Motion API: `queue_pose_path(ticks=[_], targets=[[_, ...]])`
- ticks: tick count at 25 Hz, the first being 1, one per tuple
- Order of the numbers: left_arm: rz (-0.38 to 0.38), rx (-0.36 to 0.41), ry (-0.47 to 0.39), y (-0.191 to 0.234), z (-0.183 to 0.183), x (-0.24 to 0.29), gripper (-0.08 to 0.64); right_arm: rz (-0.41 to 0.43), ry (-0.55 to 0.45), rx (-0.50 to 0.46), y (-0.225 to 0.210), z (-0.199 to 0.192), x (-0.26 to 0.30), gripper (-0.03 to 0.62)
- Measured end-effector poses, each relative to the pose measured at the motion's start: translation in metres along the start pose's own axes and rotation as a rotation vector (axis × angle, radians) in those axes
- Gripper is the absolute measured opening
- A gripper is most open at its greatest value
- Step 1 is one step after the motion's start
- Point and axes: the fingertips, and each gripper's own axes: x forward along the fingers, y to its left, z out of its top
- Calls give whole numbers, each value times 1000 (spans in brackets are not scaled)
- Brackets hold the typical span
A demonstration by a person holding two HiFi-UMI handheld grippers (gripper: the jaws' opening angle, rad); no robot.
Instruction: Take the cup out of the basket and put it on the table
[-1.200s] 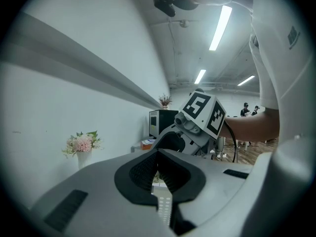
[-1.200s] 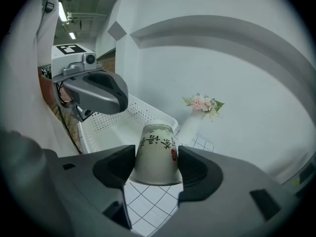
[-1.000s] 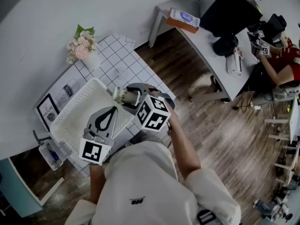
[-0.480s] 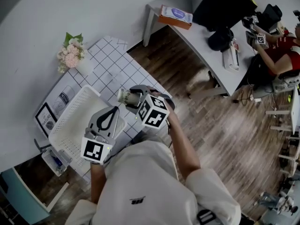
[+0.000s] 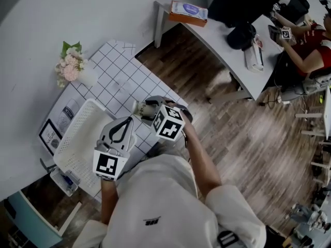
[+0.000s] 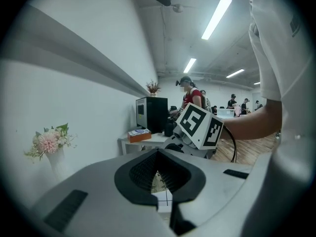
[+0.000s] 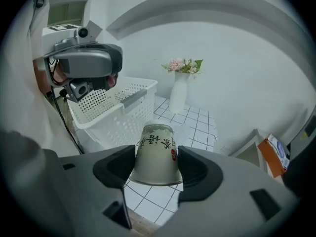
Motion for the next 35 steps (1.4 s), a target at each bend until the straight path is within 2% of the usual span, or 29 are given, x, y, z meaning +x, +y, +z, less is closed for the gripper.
queue_pose_path(ticks=[23,35], targets=[[-63,98,162,-8,-23,28,6,78,91,74,-1,-63,65,278],[-69,94,170,-13,-24,32,6,88,144,100,-6,-90,87,279]])
